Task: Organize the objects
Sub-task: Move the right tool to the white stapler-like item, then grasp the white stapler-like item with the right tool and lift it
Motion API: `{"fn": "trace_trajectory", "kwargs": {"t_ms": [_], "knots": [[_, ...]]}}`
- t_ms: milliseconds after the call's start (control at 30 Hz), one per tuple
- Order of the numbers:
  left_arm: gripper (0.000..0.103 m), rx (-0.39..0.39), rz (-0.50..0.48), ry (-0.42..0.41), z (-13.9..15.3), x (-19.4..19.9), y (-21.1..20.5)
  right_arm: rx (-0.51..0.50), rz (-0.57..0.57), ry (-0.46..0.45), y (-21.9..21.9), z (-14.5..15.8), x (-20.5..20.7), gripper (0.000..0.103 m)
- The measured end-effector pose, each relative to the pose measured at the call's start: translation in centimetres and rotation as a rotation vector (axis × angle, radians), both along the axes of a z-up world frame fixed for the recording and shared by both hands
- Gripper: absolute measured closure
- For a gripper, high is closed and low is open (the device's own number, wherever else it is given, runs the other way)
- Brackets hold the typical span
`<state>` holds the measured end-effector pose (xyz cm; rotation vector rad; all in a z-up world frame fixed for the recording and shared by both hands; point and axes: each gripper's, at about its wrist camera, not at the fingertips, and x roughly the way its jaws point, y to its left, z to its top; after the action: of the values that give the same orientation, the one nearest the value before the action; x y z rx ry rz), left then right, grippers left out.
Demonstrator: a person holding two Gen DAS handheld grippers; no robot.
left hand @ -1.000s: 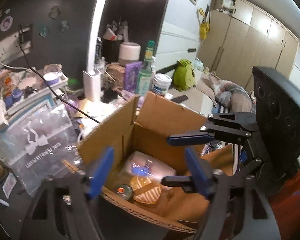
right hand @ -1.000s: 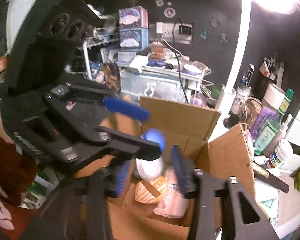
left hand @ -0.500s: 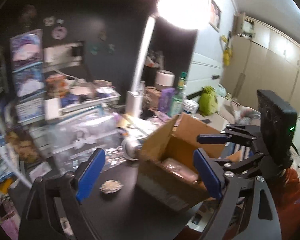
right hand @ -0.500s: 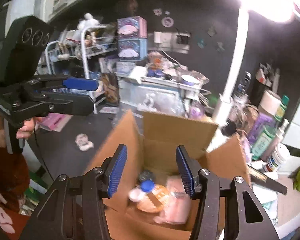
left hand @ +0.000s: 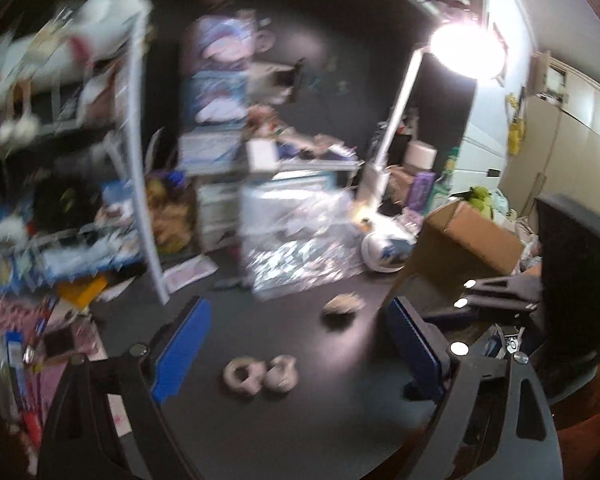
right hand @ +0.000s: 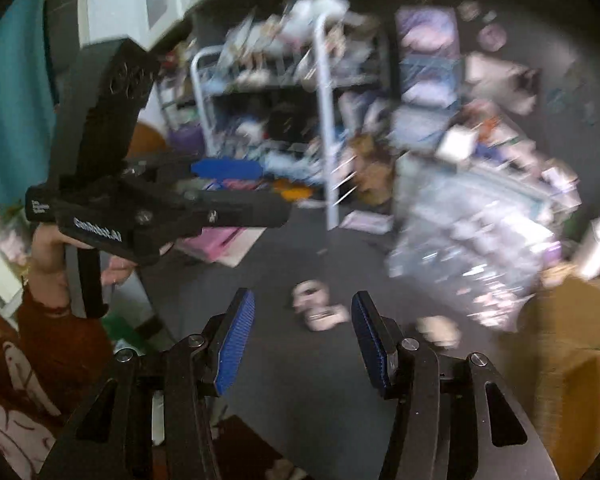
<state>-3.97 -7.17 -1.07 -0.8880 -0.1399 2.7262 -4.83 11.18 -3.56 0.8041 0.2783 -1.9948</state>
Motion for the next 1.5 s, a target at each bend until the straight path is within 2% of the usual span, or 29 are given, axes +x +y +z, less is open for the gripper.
{"fn": "trace_trajectory", "kwargs": {"t_ms": [200,300,500,633,733,767,967,1067,1167,1233,1300,1367,1467,1500], "knots": [[0.015,0.019,0.023,-0.074,-4.3,0.2,-3.1,0.124,-0.021,-0.073,-4.7,-7.0,-2.5,0.056],[0.015,0.029,0.032,-0.112,-6.0,0.0,-3.8,0.165,-0.034,-0.095,-5.7,-9.5,-4.0,0.056],[0.015,0.049,0.028,-0.162,-8.2,-0.6,-4.7,0.217,-0.037,-0.069,-7.1,-11.7,-5.9,0.056],[0.015,0.057,0.030,-0.176,-8.6,-1.2,-4.9,0.261,-0.037,-0.048,-7.9,-12.6,-6.9,0.056],[0.015,0.062,0.035,-0.181,-8.7,-1.5,-5.1,0.259,-0.022,-0.066,-8.3,-12.8,-7.5,0.058],[0.015,0.062,0.037,-0.183,-8.7,-1.6,-5.1,0.263,-0.021,-0.056,-8.4,-12.8,-7.5,0.063],[0.015,0.070,0.009,-0.195,-8.6,-1.8,-4.6,0.290,-0.019,-0.001,-8.1,-12.4,-6.7,0.066],[0.015,0.100,-0.048,-0.200,-8.1,-1.9,-3.7,0.261,-0.011,0.004,-7.6,-11.2,-5.9,0.066],[0.017,0.115,-0.130,-0.208,-7.2,-2.1,-2.3,0.221,0.002,0.054,-6.8,-8.7,-4.2,0.066],[0.025,0.128,-0.190,-0.209,-6.2,-2.1,-1.2,0.200,0.011,0.094,-6.4,-7.1,-3.0,0.066],[0.044,0.139,-0.245,-0.206,-4.9,-2.1,0.0,0.180,0.017,0.145,-5.8,-5.3,-1.6,0.066],[0.055,0.113,-0.291,-0.199,-3.6,-2.0,1.4,0.167,0.017,0.192,-5.3,-3.6,-0.4,0.066],[0.057,0.097,-0.352,-0.198,-1.9,-2.1,3.5,0.161,0.002,0.263,-4.3,-1.5,1.4,0.066],[0.062,0.090,-0.367,-0.198,-1.3,-2.2,4.3,0.156,-0.002,0.286,-3.9,-0.8,1.9,0.066]]}}
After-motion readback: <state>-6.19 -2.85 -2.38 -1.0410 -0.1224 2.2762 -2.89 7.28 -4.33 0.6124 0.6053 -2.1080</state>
